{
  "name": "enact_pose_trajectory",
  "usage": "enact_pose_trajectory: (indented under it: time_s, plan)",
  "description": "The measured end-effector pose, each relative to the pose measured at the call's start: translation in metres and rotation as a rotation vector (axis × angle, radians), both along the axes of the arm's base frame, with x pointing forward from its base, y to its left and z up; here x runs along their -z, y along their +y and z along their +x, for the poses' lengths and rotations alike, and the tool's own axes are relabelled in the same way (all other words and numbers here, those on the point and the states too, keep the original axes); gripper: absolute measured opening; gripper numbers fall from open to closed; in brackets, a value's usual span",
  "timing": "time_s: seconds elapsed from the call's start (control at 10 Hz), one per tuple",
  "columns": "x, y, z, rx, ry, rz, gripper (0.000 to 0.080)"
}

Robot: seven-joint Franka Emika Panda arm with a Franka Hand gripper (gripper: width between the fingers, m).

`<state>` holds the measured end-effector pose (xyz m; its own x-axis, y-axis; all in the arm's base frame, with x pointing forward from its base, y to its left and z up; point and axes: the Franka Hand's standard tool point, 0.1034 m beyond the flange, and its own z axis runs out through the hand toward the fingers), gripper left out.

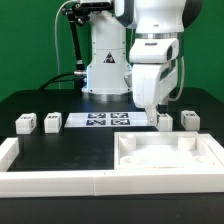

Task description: Assemble square table

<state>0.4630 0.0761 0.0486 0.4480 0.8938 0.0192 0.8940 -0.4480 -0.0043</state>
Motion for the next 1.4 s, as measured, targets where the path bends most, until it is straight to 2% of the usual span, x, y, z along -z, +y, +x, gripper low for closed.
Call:
enact_pose_trajectory:
  time_s: [0.2,0.4,0.8,1.2,1.4]
  plan:
    - [0.000,0.001,0.000,0.119,0.001,0.002,0.0649]
    - [0.002,0.008,-0.013,0.441,0.000,0.026,0.0649]
    - [0.007,0.041,-0.028,0.862,0.045,0.040,0.0649]
    - [0.008,0.050,-0.031,1.165,0.071,0.057,0.0649]
    - [0.012,0.072,-0.052,1.192,0.067,0.056,0.0649]
